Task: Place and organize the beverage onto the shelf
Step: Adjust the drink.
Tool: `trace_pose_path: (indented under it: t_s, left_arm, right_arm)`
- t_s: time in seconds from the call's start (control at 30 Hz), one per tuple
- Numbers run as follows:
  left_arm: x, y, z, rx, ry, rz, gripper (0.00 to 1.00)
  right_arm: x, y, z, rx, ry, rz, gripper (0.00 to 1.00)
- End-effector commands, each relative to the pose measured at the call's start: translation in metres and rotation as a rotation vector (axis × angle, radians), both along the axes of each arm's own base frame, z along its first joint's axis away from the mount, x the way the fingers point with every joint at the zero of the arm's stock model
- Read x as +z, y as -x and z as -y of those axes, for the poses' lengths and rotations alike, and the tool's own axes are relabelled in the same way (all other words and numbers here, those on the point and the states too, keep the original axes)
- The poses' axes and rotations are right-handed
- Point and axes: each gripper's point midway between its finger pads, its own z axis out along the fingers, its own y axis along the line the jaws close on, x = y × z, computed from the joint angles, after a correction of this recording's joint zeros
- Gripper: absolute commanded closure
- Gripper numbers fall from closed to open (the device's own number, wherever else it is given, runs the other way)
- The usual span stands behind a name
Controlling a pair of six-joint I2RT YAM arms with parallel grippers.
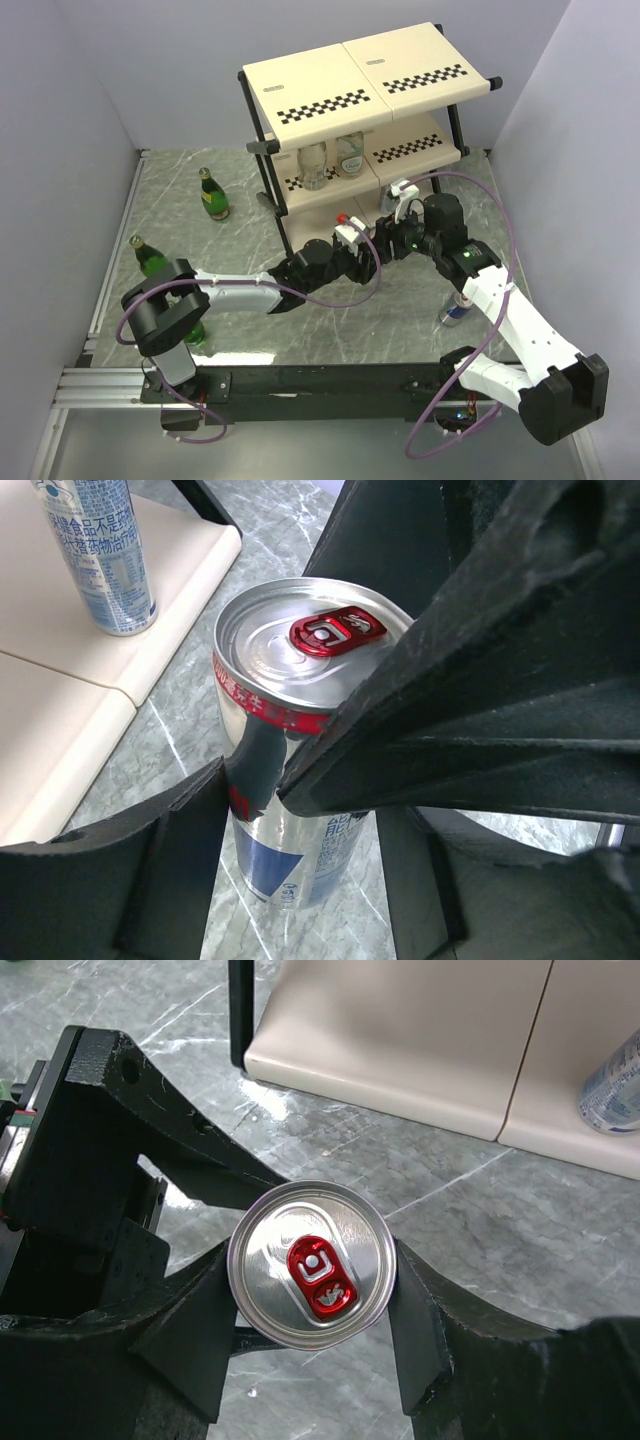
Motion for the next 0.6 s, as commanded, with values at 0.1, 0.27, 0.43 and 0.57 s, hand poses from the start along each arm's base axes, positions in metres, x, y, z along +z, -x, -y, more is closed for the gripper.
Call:
trace_pose_path:
  t_s: [0.1,0.27,0.43,0.57]
  left_arm:
    - [0.0261,-0.0051,0.0026,0.017,0.081,0.061,0.37]
    - [0.0260,-0.0073,0.0012,0.030,0.086,0.069,0.35]
    - [0.0235,-0.0087,-0.0006,0.041,0.080,0.073,0.34]
    - [0.0204,-0.0085,-0.0010,0.039,0.068,0.073,0.34]
  right_arm:
    - [0.0512,-0.0128,-0.0070,-0.033,-0.098,0.123,1.00]
    - [0.0568,-0.0121,-0.0089,-0.044,-0.130,0.099,1.00]
    - [0.0571,-0.0122,-0.0090,-0.049,-0.133,0.099,1.00]
    - [0.0548,-0.0146,-0.0062,-0.055,-0.109,0.115,1.00]
